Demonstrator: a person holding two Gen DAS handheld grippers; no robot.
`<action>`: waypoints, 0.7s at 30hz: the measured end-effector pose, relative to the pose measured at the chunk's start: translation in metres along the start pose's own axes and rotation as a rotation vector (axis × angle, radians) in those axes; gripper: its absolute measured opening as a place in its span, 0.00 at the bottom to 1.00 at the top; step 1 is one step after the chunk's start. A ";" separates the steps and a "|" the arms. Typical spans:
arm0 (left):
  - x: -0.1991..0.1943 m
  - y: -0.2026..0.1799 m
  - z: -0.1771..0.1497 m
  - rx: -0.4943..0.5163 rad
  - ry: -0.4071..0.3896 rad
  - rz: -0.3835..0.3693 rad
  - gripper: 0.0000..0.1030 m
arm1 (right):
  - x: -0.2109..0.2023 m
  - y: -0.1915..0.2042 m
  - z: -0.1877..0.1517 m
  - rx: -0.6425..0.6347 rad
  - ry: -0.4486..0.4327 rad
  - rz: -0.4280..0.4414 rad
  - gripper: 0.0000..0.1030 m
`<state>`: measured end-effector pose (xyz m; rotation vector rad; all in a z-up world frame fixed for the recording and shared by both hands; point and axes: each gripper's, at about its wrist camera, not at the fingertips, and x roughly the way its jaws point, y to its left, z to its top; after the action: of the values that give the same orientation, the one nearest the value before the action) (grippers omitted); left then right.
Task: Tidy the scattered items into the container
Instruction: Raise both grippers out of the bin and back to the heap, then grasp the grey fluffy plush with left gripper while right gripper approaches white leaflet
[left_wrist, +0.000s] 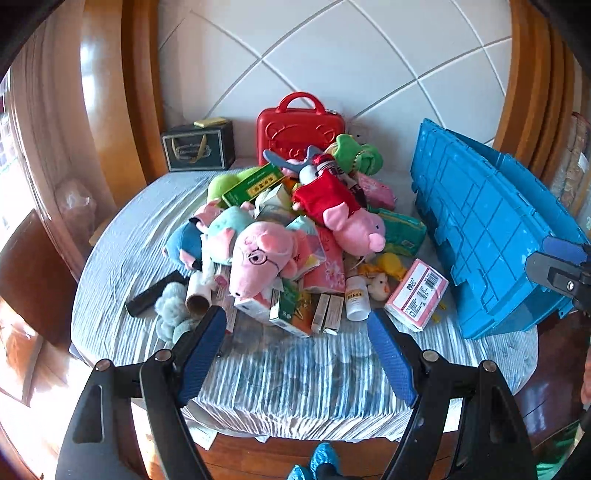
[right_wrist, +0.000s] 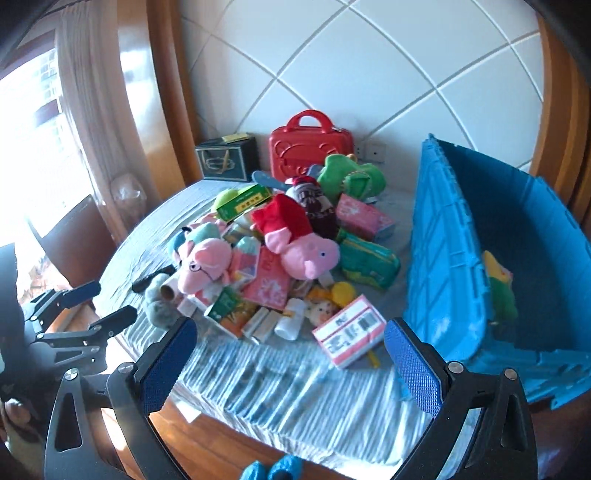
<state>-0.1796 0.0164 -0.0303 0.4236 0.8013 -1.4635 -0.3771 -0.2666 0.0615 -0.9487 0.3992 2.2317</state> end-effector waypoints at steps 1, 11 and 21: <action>0.007 0.008 -0.002 -0.019 0.013 0.019 0.76 | 0.011 0.002 -0.001 -0.006 0.013 0.016 1.00; 0.074 0.109 -0.041 -0.249 0.154 0.167 0.76 | 0.128 0.006 -0.017 -0.182 0.207 0.252 1.00; 0.139 0.162 -0.052 -0.264 0.258 0.207 0.76 | 0.199 0.043 -0.038 -0.167 0.344 0.239 1.00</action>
<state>-0.0449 -0.0296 -0.1974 0.4837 1.1077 -1.1059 -0.4879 -0.2255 -0.1082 -1.4498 0.5074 2.3423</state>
